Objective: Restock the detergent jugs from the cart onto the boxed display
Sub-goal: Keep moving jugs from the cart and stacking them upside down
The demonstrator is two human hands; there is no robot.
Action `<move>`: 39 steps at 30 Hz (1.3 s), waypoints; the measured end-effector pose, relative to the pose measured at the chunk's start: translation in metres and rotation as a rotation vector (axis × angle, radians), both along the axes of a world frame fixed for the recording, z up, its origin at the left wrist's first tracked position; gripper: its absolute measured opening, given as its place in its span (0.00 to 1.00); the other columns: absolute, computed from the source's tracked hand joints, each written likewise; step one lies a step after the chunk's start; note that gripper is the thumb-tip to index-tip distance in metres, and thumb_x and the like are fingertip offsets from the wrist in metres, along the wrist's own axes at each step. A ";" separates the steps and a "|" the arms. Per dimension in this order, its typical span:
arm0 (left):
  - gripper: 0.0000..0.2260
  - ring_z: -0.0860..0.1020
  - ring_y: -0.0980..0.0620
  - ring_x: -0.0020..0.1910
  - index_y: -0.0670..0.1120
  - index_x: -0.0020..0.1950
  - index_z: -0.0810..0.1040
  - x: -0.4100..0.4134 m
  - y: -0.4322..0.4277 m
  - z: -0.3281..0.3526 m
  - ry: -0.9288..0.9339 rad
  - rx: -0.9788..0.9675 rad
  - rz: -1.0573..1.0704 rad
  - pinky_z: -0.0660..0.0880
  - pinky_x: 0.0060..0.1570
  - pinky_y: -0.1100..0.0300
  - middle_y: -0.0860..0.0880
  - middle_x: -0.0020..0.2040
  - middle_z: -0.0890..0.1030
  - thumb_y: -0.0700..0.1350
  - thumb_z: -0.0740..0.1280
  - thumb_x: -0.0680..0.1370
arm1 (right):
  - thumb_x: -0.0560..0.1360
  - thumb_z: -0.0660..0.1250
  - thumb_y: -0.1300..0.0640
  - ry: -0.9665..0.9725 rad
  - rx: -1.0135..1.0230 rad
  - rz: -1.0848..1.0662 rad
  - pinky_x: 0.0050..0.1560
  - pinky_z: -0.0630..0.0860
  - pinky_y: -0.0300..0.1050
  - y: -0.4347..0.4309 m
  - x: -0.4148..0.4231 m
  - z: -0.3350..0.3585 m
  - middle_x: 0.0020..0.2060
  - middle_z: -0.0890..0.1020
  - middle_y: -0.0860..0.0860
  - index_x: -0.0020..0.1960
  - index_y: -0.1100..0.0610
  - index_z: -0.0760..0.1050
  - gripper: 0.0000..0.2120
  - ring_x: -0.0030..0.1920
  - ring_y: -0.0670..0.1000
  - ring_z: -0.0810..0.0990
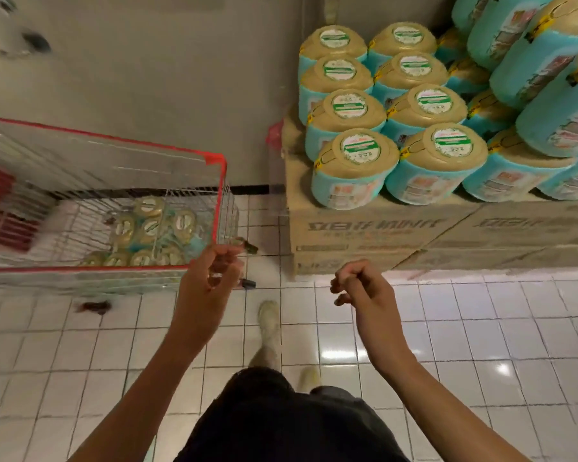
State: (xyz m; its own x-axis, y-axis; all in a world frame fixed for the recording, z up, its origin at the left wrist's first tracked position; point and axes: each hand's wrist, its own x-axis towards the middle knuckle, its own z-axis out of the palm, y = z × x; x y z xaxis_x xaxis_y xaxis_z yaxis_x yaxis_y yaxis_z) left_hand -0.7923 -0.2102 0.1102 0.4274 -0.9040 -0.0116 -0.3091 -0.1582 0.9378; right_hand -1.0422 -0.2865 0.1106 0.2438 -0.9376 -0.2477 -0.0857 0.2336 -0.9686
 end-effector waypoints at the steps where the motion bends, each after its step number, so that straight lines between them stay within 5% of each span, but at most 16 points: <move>1: 0.08 0.84 0.54 0.47 0.62 0.57 0.78 0.000 0.022 -0.001 -0.005 0.011 0.037 0.82 0.45 0.61 0.58 0.50 0.84 0.59 0.65 0.79 | 0.83 0.64 0.65 0.012 0.015 0.058 0.46 0.80 0.49 0.009 0.001 -0.003 0.42 0.82 0.52 0.47 0.58 0.77 0.08 0.47 0.57 0.82; 5: 0.08 0.85 0.50 0.48 0.63 0.58 0.78 0.007 0.108 -0.004 -0.008 0.062 0.192 0.83 0.47 0.54 0.56 0.50 0.84 0.59 0.66 0.79 | 0.84 0.63 0.66 0.048 0.076 0.271 0.47 0.80 0.50 0.048 0.020 -0.014 0.43 0.83 0.55 0.48 0.58 0.78 0.08 0.46 0.54 0.83; 10: 0.08 0.85 0.52 0.48 0.54 0.59 0.78 0.038 0.198 -0.012 -0.023 0.155 0.376 0.84 0.50 0.49 0.54 0.50 0.85 0.41 0.67 0.84 | 0.84 0.63 0.66 0.061 0.085 0.442 0.46 0.81 0.48 0.089 0.069 -0.020 0.43 0.83 0.56 0.49 0.60 0.78 0.08 0.45 0.55 0.84; 16: 0.09 0.85 0.57 0.49 0.58 0.57 0.78 0.088 0.285 -0.009 0.019 0.191 0.556 0.82 0.43 0.64 0.57 0.48 0.84 0.43 0.66 0.84 | 0.85 0.63 0.66 0.058 0.089 0.631 0.46 0.80 0.47 0.137 0.162 -0.022 0.43 0.83 0.59 0.50 0.62 0.78 0.07 0.44 0.54 0.83; 22: 0.08 0.85 0.54 0.49 0.58 0.55 0.79 0.161 0.359 -0.016 0.122 0.211 0.649 0.84 0.46 0.54 0.58 0.49 0.84 0.44 0.67 0.84 | 0.84 0.63 0.67 0.039 0.100 0.754 0.45 0.81 0.46 0.192 0.274 -0.022 0.44 0.83 0.61 0.50 0.63 0.78 0.06 0.44 0.53 0.83; 31: 0.11 0.84 0.52 0.52 0.67 0.55 0.77 0.285 0.384 -0.021 0.107 0.212 0.568 0.85 0.49 0.48 0.63 0.53 0.81 0.48 0.66 0.85 | 0.84 0.64 0.67 0.100 0.113 0.783 0.44 0.81 0.44 0.222 0.379 -0.038 0.42 0.85 0.54 0.50 0.59 0.79 0.08 0.44 0.53 0.84; 39: 0.07 0.82 0.54 0.53 0.57 0.59 0.78 0.385 0.325 -0.031 0.107 0.175 0.514 0.82 0.52 0.53 0.61 0.54 0.82 0.45 0.66 0.84 | 0.83 0.64 0.68 0.152 0.106 0.715 0.44 0.82 0.44 0.183 0.453 -0.050 0.42 0.85 0.54 0.51 0.60 0.79 0.08 0.44 0.53 0.84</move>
State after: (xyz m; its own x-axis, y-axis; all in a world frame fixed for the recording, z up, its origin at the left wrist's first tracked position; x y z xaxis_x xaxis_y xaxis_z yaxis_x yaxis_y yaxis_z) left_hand -0.4076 0.1152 0.0797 0.8014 -0.5599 -0.2104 -0.0554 -0.4197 0.9060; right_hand -0.5897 -0.1037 0.0603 0.7422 -0.5318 -0.4079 -0.3834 0.1622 -0.9092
